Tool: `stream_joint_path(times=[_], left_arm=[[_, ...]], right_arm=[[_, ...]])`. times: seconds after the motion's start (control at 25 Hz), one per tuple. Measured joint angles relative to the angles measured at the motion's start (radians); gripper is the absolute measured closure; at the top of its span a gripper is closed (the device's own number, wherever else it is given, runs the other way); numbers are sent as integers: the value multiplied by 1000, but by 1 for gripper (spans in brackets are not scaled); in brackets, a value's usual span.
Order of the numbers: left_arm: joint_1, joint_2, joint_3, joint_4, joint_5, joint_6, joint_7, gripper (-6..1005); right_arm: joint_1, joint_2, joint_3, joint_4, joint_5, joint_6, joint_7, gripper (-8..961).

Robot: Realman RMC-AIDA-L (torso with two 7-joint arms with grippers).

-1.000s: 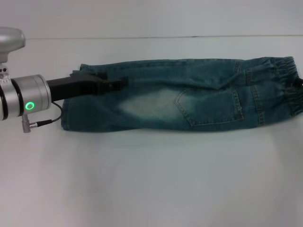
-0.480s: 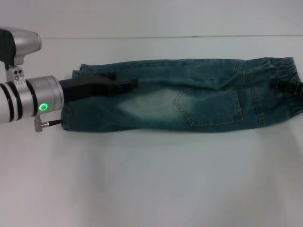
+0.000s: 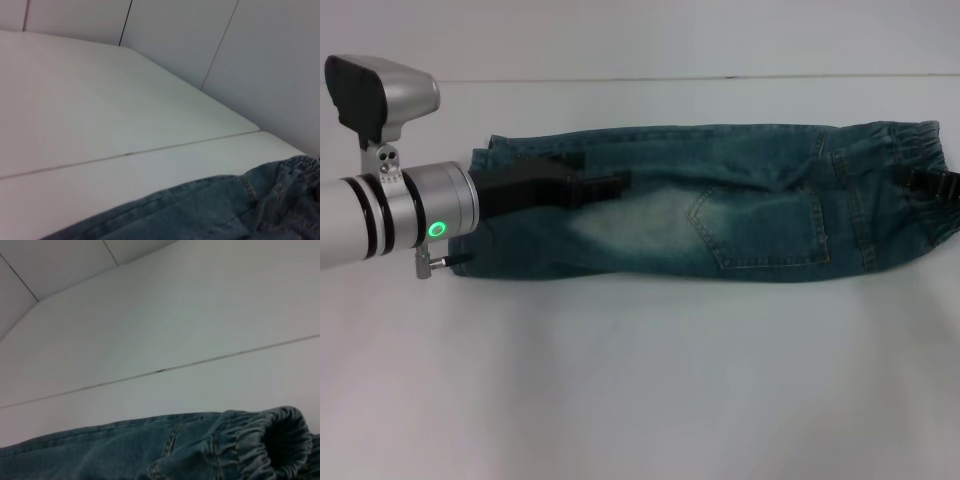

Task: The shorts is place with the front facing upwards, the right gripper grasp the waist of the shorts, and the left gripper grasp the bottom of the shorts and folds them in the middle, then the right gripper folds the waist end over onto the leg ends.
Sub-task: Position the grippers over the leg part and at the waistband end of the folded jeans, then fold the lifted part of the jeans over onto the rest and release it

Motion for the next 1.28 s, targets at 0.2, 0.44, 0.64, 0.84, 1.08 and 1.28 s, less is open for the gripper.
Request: stream_joint_path(times=[0.2, 0.44, 0.64, 0.84, 1.08, 1.28], left_arm=[[9, 0, 5, -33, -91, 7, 89, 178], [8, 0, 20, -116, -204, 9, 266, 188], [-13, 0, 41, -302, -466, 10, 555, 197], [-87, 0, 40, -535, -687, 11, 898, 431], [-174, 0, -9, -711, -806, 11, 1117, 632], [-230, 0, -199, -852, -800, 3, 1355, 874]], right_arm=[[-4, 0, 8, 0, 1, -16, 0, 590], [-11, -2, 20, 0, 3, -49, 4, 801], [-18, -10, 32, -2, 3, -88, 21, 843], [-38, -20, 49, -49, 4, -182, 87, 842], [-55, -13, 113, -167, 8, -366, 172, 842], [-55, -13, 149, -243, 71, -508, 231, 843]])
